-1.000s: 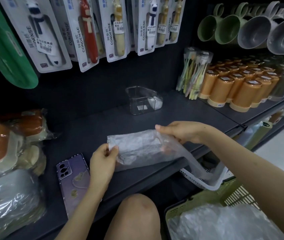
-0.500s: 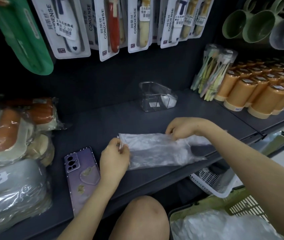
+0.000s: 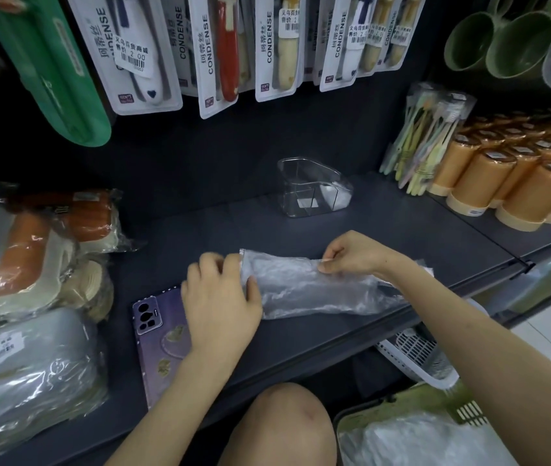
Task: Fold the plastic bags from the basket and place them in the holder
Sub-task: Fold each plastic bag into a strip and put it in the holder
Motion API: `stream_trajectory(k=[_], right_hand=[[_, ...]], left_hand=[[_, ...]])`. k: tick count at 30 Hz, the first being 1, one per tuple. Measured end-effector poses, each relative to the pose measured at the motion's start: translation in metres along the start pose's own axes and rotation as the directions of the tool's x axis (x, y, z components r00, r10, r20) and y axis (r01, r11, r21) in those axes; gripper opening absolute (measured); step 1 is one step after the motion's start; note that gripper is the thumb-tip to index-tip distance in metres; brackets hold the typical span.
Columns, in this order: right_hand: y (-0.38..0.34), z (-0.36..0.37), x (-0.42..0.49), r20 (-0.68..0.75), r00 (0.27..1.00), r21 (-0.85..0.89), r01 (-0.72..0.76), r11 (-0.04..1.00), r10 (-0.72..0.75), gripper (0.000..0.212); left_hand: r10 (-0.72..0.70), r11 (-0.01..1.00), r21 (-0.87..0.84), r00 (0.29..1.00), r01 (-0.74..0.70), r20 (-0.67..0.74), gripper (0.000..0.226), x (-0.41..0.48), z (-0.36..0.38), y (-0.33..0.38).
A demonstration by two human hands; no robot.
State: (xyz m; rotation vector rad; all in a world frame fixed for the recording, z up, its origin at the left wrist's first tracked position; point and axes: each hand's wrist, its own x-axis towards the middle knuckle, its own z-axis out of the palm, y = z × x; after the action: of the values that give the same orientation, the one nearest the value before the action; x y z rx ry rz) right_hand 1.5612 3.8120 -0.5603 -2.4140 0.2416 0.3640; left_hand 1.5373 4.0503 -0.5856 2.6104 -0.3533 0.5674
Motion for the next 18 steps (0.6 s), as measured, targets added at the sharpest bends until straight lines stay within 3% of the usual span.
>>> stream_trajectory(k=[2,5,7,10,18], right_hand=[[0.0,0.0,0.001,0.008,1.0,0.017,0.015,1.0,-0.015,0.014],[0.001,0.0,0.002,0.004,1.0,0.041,0.02,0.999,-0.02,0.014],[0.002,0.001,0.005,0.0,1.0,0.046,0.02,0.999,-0.02,0.013],[0.003,0.004,0.008,-0.013,1.0,0.045,0.012,0.999,-0.011,0.012],[0.002,0.005,0.007,-0.017,1.0,0.047,0.004,0.999,-0.003,0.011]], left_hand=[[0.204,0.979,-0.008,0.978,-0.204,0.034,0.025,0.004,0.008,0.0],[0.411,0.911,-0.118,0.859,-0.395,0.304,0.043,0.007,0.019,0.008],[0.393,0.917,-0.117,0.811,-0.382,0.434,0.049,0.008,0.025,0.011],[0.306,0.94,-0.029,0.804,-0.339,0.51,0.059,0.01,0.034,0.007],[0.203,0.968,0.005,0.792,-0.252,0.575,0.076,0.009,0.041,-0.002]])
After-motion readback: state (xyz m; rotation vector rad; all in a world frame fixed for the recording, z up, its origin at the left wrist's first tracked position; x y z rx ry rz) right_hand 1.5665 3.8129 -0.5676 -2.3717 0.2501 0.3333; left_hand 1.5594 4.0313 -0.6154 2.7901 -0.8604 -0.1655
